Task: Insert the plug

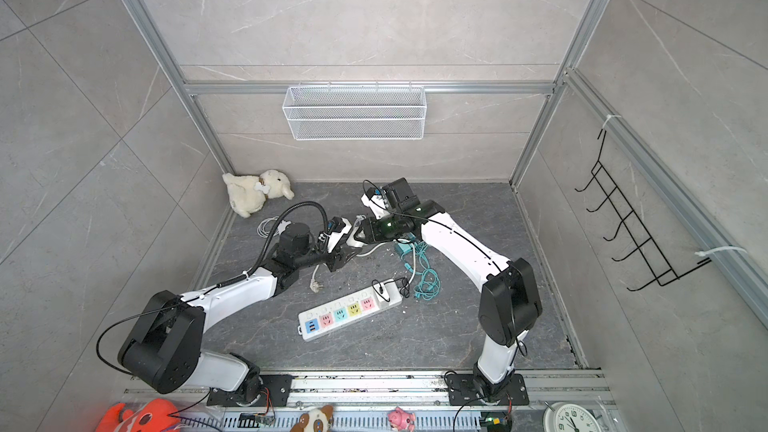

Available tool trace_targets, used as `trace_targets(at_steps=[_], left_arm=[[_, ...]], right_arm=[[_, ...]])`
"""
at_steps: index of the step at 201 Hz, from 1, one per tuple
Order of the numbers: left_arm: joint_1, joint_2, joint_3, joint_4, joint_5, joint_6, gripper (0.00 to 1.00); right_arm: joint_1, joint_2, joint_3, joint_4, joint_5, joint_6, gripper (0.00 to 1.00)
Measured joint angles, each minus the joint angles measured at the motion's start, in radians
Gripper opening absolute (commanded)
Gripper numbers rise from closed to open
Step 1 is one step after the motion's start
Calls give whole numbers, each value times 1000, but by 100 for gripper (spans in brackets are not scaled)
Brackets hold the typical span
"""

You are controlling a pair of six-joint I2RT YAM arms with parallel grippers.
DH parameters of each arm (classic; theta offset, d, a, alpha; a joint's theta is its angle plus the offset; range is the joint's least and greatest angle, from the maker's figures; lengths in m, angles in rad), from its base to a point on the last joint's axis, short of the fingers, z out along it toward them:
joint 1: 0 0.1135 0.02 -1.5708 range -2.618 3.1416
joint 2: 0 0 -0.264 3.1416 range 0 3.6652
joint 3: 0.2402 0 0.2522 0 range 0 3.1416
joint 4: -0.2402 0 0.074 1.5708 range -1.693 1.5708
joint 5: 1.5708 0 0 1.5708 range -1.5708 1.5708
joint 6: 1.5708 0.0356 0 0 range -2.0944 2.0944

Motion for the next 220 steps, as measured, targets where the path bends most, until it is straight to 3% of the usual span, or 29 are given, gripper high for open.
trace_targets(at_steps=[35, 96, 141, 220], left_arm=[[-2, 0, 0, 0, -4, 0, 30], [-2, -21, -4, -10, -16, 5, 31], [-2, -23, -8, -19, -18, 6, 44], [-6, -142, -23, -135, -131, 39, 60]], right_arm=[[7, 21, 6, 8, -10, 10, 44], [11, 26, 6, 16, -9, 22, 32], [14, 33, 6, 15, -4, 23, 14], [34, 34, 58, -23, 69, 8, 11]])
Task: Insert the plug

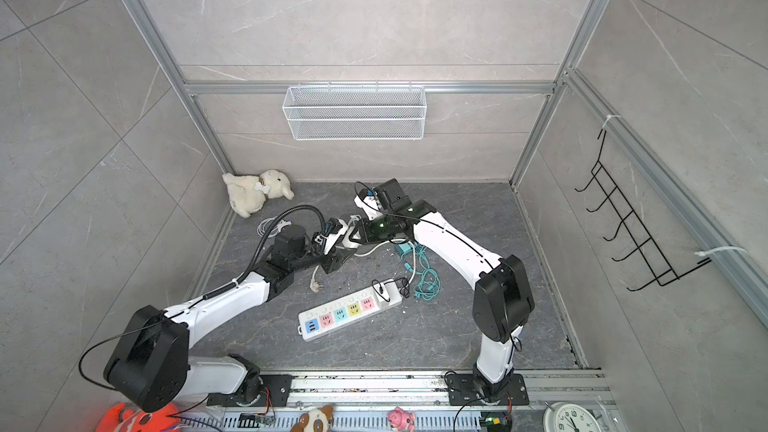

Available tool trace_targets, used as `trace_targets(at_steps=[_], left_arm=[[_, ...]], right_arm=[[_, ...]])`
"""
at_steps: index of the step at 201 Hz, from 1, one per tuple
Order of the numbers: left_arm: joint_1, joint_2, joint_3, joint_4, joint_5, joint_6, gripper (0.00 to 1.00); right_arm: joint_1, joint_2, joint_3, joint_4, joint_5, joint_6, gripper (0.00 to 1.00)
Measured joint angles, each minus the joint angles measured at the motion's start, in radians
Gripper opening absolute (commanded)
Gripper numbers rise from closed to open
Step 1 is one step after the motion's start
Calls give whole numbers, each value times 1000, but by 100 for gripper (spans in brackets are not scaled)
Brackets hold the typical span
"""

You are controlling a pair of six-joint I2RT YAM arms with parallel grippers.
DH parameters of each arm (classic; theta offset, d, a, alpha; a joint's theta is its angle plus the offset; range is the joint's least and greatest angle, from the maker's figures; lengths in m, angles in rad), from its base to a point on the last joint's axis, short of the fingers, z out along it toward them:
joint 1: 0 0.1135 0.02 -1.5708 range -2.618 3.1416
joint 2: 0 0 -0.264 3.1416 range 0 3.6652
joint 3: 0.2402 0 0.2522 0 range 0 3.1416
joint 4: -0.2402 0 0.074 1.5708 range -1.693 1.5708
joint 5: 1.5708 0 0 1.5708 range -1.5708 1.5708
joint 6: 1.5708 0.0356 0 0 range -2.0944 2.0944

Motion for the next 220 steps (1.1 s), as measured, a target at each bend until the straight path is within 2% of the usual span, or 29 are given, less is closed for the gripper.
trace_targets(at_steps=[53, 72, 92, 121, 160, 190, 220], left_arm=[[0, -146, -58, -71, -98, 21, 61], [0, -175, -75, -101, -156, 7, 64], [0, -204, -77, -135, -243, -26, 72], [1, -284, -99, -166, -333, -76, 74], [1, -392, -159, -180, -374, -132, 76], [1, -411, -184, -192, -389, -153, 77], [1, -431, -210, -212, -393, -170, 83]], right_arm=[[-19, 0, 52, -34, 64, -20, 10], [-19, 0, 54, -54, 72, -28, 10], [-19, -1, 53, -78, 82, -40, 10], [-12, -24, 48, -124, 143, -47, 10], [37, -115, -14, -167, 235, -46, 10], [94, -151, -59, -181, 287, -46, 10], [153, -156, -95, -182, 313, -47, 10]])
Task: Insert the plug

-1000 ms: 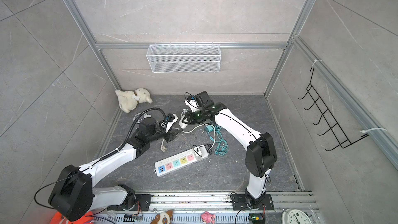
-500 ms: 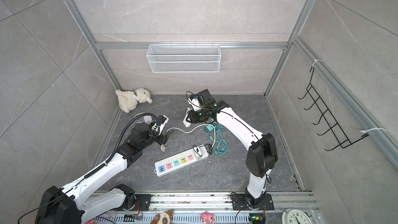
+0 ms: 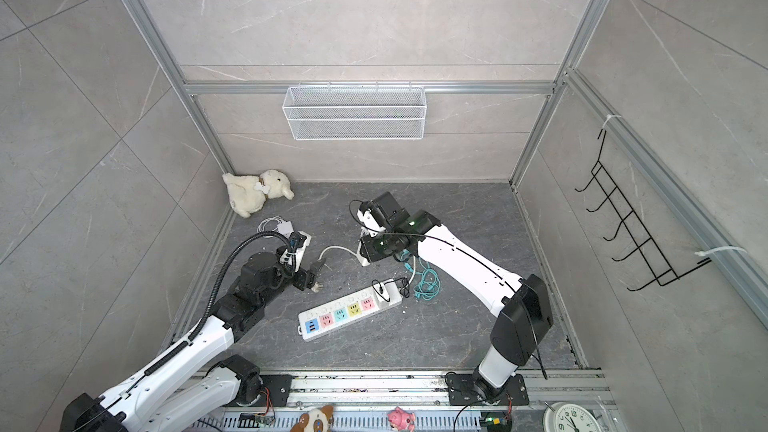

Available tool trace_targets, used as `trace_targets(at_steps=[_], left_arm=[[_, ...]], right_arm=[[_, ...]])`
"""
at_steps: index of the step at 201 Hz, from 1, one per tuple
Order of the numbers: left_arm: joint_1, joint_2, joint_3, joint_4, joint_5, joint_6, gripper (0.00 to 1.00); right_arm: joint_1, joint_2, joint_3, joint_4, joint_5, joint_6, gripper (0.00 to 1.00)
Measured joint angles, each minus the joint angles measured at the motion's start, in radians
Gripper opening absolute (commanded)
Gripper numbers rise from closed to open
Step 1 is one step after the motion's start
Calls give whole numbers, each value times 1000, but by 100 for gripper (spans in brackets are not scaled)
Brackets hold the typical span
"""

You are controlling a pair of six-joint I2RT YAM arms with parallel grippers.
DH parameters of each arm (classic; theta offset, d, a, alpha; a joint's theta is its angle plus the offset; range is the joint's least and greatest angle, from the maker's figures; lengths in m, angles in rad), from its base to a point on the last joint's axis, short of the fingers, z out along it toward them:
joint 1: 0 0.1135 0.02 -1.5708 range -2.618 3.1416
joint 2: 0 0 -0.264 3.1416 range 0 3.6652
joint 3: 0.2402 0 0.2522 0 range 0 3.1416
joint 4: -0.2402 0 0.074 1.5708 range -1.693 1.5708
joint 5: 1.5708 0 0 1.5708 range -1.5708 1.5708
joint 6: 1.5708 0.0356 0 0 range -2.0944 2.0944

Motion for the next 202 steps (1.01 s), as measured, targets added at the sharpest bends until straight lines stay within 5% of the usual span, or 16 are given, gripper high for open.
trace_targets(at_steps=[202], left_arm=[[0, -293, -174, -161, -105, -286, 100]], right_arm=[[155, 0, -109, 29, 24, -30, 10]])
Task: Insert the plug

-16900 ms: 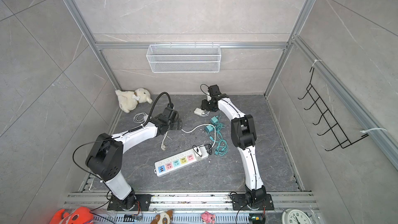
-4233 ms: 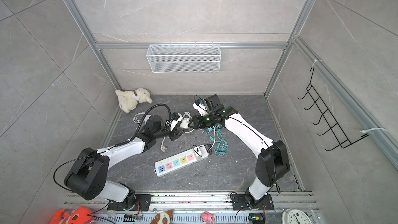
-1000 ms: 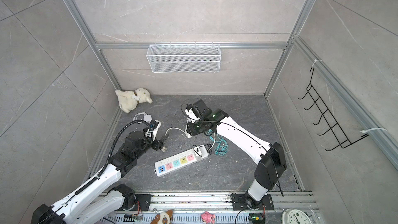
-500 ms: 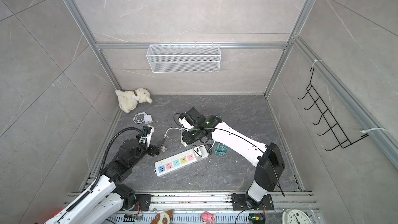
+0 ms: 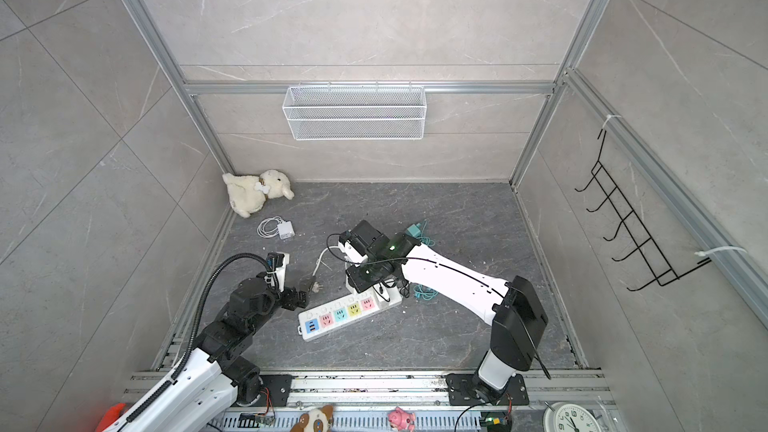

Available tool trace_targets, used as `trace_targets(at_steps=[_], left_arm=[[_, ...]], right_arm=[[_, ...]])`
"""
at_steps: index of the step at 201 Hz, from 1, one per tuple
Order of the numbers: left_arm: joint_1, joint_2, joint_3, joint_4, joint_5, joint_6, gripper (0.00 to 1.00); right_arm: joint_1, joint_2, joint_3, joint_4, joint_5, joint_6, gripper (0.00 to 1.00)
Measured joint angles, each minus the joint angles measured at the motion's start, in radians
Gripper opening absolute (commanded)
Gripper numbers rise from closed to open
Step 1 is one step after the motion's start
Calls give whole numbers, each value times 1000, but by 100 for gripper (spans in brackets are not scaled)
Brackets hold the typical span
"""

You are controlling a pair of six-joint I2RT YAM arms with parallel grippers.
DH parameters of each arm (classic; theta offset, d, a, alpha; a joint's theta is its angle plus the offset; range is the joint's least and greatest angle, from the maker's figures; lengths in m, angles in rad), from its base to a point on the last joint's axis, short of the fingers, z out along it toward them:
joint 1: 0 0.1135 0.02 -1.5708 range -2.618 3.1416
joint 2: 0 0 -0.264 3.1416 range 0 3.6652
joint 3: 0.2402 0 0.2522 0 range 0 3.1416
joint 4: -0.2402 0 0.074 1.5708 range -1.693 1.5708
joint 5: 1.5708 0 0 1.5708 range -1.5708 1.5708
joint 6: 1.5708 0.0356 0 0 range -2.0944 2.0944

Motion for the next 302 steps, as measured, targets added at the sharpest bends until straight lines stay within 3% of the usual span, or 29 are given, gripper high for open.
trace_targets(at_steps=[37, 87, 122, 185, 264, 302], left_arm=[[0, -16, -3, -2, 5, -69, 100], [0, -14, -27, -2, -50, -310, 100], [0, -3, -35, -52, -59, -409, 100], [0, 48, -37, -177, -2, -553, 100], [-23, 7, -76, -234, 78, -630, 98], [-95, 12, -102, -261, 107, -657, 97]], right_arm=[[10, 0, -25, 13, 4, 1, 10], [14, 0, -52, 30, 3, 8, 10], [17, -1, -64, 43, 3, 8, 10], [19, -1, -81, 56, 4, 16, 10], [21, 2, -48, 20, 18, -27, 10], [21, 25, 19, 6, 32, -30, 10]])
